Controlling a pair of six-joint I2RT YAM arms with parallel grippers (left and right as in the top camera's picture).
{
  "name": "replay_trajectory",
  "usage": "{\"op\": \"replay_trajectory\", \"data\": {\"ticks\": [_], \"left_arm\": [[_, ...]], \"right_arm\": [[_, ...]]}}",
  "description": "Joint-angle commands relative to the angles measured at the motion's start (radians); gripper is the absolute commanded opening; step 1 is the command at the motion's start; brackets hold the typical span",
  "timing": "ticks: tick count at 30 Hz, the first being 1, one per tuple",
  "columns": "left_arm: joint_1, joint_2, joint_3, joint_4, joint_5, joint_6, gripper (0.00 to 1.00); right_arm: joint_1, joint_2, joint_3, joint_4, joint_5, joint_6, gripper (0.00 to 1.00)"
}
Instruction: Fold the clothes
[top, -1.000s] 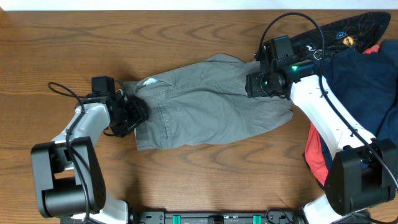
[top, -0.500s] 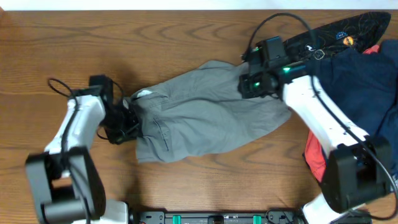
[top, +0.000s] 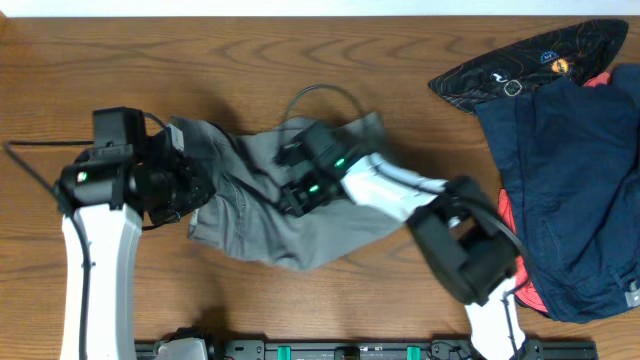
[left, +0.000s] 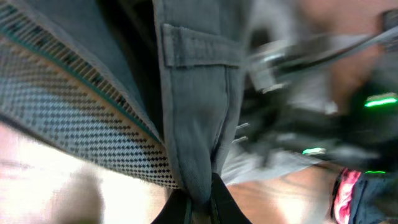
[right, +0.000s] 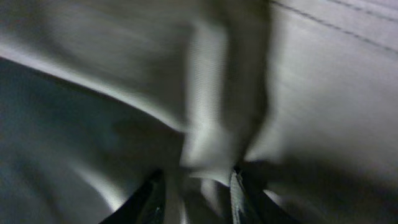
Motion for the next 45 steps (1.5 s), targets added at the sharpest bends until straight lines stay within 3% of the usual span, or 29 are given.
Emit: {"op": "replay_trajectory", "data": {"ticks": [1, 5, 14, 21, 32, 38, 39, 41, 42, 45], "left_arm": [[0.002, -0.051, 0.035, 0.028, 0.046, 0.005, 0.06], [-0.002, -0.060, 0.035, 0.012, 0.079, 0.005, 0.06], [-0.134, -0.050, 0.003, -0.011, 0.079, 0.013, 0.06], [-0.299, -0.042, 0.002, 0.056, 0.078, -0.003, 0.06], [-0.554, 0.154, 0.002, 0.214, 0.065, -0.087, 0.06], [-0.669, 0.320, 0.002, 0.356, 0.064, -0.134, 0.07], [-0.673, 0.338, 0.003, 0.381, 0.064, -0.134, 0.14], [-0.663, 0.359, 0.006, 0.435, 0.063, -0.133, 0.51], [-0.647, 0.360, 0.010, 0.460, 0.063, -0.133, 0.64], [-0.574, 0.359, 0.041, 0.519, 0.063, -0.129, 0.74]], "right_arm": [[0.080, 0.048, -0.004, 0.076, -0.095, 0.054, 0.37], [0.082, 0.012, 0.035, 0.060, 0.021, 0.054, 0.44], [-0.175, -0.240, 0.114, -0.348, 0.349, 0.048, 0.59], [-0.397, -0.278, 0.085, -0.644, 0.376, -0.086, 0.54], [-0.396, -0.244, -0.179, -0.470, 0.372, -0.093, 0.52], [-0.387, -0.244, -0.230, -0.421, 0.373, -0.042, 0.48], [-0.390, -0.246, -0.229, -0.422, 0.376, -0.031, 0.48], [-0.401, -0.254, -0.218, -0.436, 0.378, -0.017, 0.51], [-0.409, -0.263, -0.206, -0.456, 0.389, -0.009, 0.52], [-0.442, -0.309, -0.149, -0.542, 0.470, 0.009, 0.54]]}}
